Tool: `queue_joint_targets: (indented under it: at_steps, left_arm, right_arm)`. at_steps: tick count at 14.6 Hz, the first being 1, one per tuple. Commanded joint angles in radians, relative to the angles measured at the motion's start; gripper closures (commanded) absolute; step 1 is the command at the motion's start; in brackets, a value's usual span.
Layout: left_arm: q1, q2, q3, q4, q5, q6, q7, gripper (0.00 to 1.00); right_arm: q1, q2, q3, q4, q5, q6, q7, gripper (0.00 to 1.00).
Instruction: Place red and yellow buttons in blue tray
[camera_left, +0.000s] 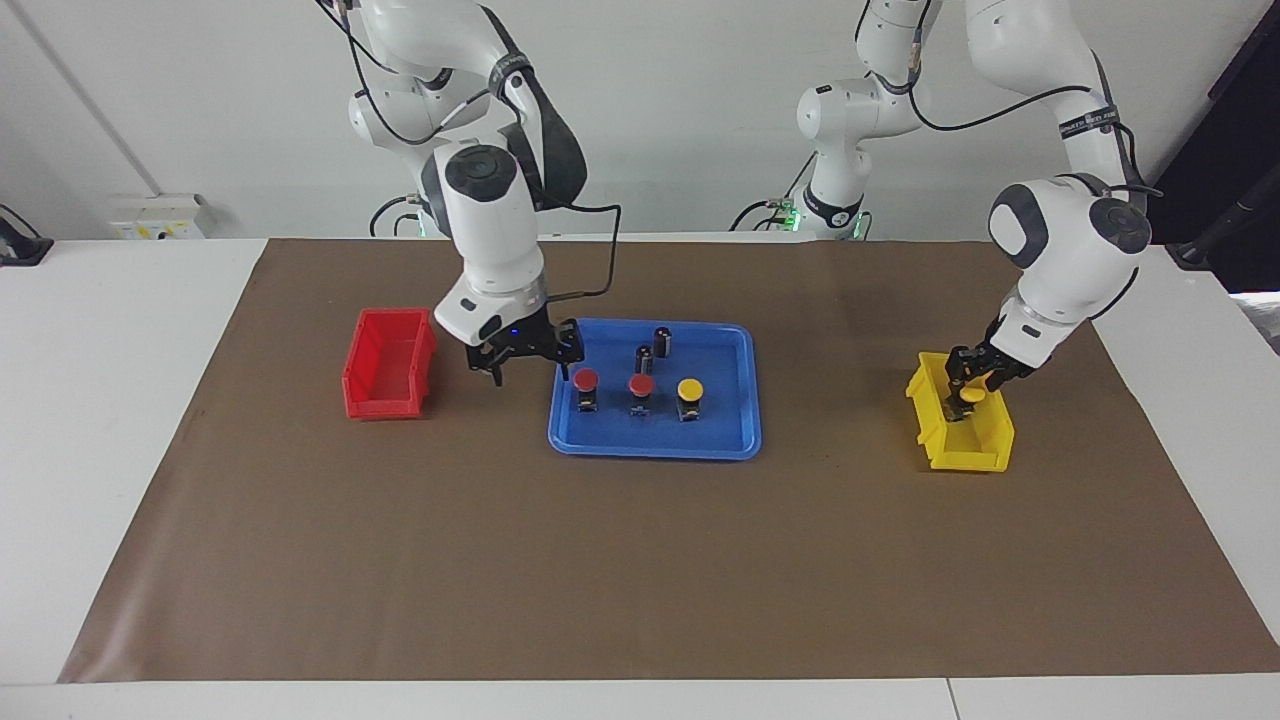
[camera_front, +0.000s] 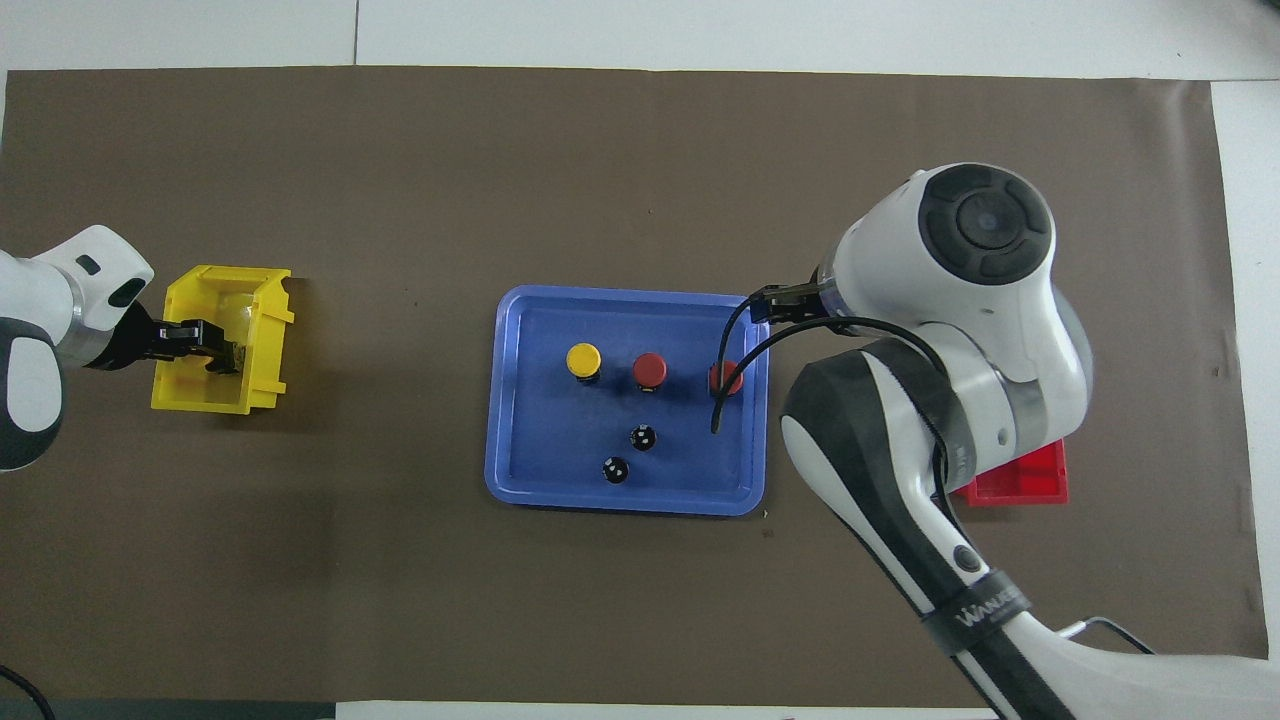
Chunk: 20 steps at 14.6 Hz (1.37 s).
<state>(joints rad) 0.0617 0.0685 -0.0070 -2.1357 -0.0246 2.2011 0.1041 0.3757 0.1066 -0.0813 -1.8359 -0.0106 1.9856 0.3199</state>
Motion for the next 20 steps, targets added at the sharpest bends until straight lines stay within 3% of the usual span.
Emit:
queue_joint_targets:
  at_steps: [1, 2, 3, 4, 5, 9, 12, 14, 17, 20]
  left_arm:
    - [0.009, -0.018, -0.008, -0.038, 0.009, 0.029, 0.006, 0.37]
    - [0.004, -0.018, -0.007, -0.036, 0.009, 0.031, 0.003, 0.41]
    - [0.004, -0.016, -0.007, -0.036, 0.009, 0.032, 0.003, 0.61]
    - [0.009, -0.016, -0.007, -0.036, 0.009, 0.029, 0.008, 0.89]
    - [0.009, -0.016, -0.007, -0.03, 0.009, 0.028, 0.006, 0.99]
    - [0.003, -0.012, -0.008, 0.084, 0.008, -0.093, 0.0, 0.99]
    - [-0.008, -0.012, -0.018, 0.253, 0.0, -0.285, -0.012, 0.99]
    - [-0.099, -0.009, -0.016, 0.344, -0.009, -0.352, -0.076, 0.99]
    - [-0.325, 0.022, -0.018, 0.35, -0.014, -0.258, -0.376, 0.99]
    - [-0.471, 0.074, -0.018, 0.341, -0.096, -0.18, -0.484, 0.99]
  right_arm:
    - [-0.115, -0.103, 0.008, 0.007, -0.011, -0.135, -0.016, 0.0]
    - [-0.145, -0.135, 0.008, 0.015, -0.011, -0.189, -0.016, 0.0]
    - [-0.177, -0.163, 0.008, 0.038, -0.011, -0.242, -0.021, 0.0]
    - [-0.207, -0.171, 0.008, 0.087, -0.011, -0.295, -0.045, 0.0]
    - [-0.231, -0.162, 0.006, 0.148, -0.011, -0.351, -0.074, 0.0]
    - [-0.311, -0.098, 0.006, 0.314, -0.012, -0.448, -0.165, 0.0]
    - [-0.348, -0.097, 0.006, 0.317, -0.02, -0.506, -0.257, 0.0]
    - [-0.375, -0.1, 0.005, 0.32, -0.022, -0.554, -0.309, 0.0]
    - [-0.444, -0.104, -0.021, 0.322, -0.043, -0.579, -0.457, 0.0]
    - [-0.466, -0.11, -0.028, 0.319, -0.026, -0.573, -0.519, 0.0]
